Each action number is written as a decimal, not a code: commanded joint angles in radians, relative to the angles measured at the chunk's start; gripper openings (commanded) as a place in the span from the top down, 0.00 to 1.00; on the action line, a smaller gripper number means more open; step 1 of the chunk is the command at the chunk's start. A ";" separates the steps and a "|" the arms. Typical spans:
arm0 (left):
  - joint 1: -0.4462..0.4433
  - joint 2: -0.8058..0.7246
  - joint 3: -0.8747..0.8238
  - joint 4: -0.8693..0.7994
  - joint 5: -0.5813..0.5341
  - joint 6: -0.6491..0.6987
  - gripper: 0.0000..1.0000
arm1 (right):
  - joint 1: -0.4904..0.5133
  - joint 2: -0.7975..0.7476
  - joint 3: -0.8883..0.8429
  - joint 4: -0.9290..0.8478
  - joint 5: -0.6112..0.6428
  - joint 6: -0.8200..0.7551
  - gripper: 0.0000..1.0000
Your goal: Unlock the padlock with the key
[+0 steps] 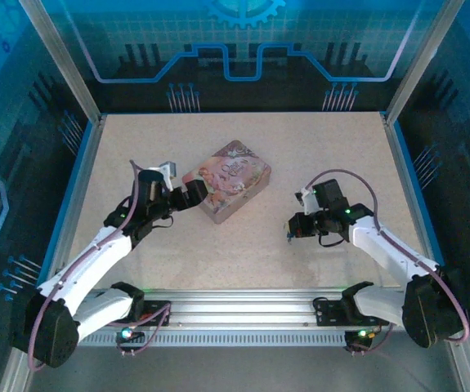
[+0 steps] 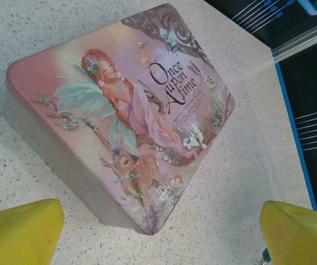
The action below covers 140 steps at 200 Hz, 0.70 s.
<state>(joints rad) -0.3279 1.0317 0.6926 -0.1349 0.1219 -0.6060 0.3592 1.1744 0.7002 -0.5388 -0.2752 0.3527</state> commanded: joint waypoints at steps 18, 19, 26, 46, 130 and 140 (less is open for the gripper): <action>0.009 -0.023 -0.024 -0.001 0.002 0.000 0.07 | 0.018 0.093 0.043 -0.131 0.040 -0.060 1.00; 0.009 -0.024 -0.025 0.000 0.002 0.000 0.07 | 0.019 0.098 0.043 -0.130 0.041 -0.061 1.00; 0.008 -0.024 -0.028 0.004 0.008 -0.003 0.07 | 0.021 0.119 0.048 -0.130 0.048 -0.064 1.00; 0.009 -0.024 -0.036 0.011 0.015 -0.007 0.07 | 0.031 0.187 0.051 -0.110 0.049 -0.067 1.00; 0.021 -0.012 -0.038 0.012 0.051 0.002 0.06 | 0.056 0.307 0.061 -0.018 0.045 -0.038 0.76; 0.024 -0.016 -0.036 0.008 0.052 0.001 0.06 | 0.056 0.291 0.070 -0.034 0.056 -0.042 0.74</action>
<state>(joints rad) -0.3187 1.0218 0.6624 -0.1299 0.1440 -0.6029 0.4011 1.4796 0.7353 -0.5533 -0.2386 0.3157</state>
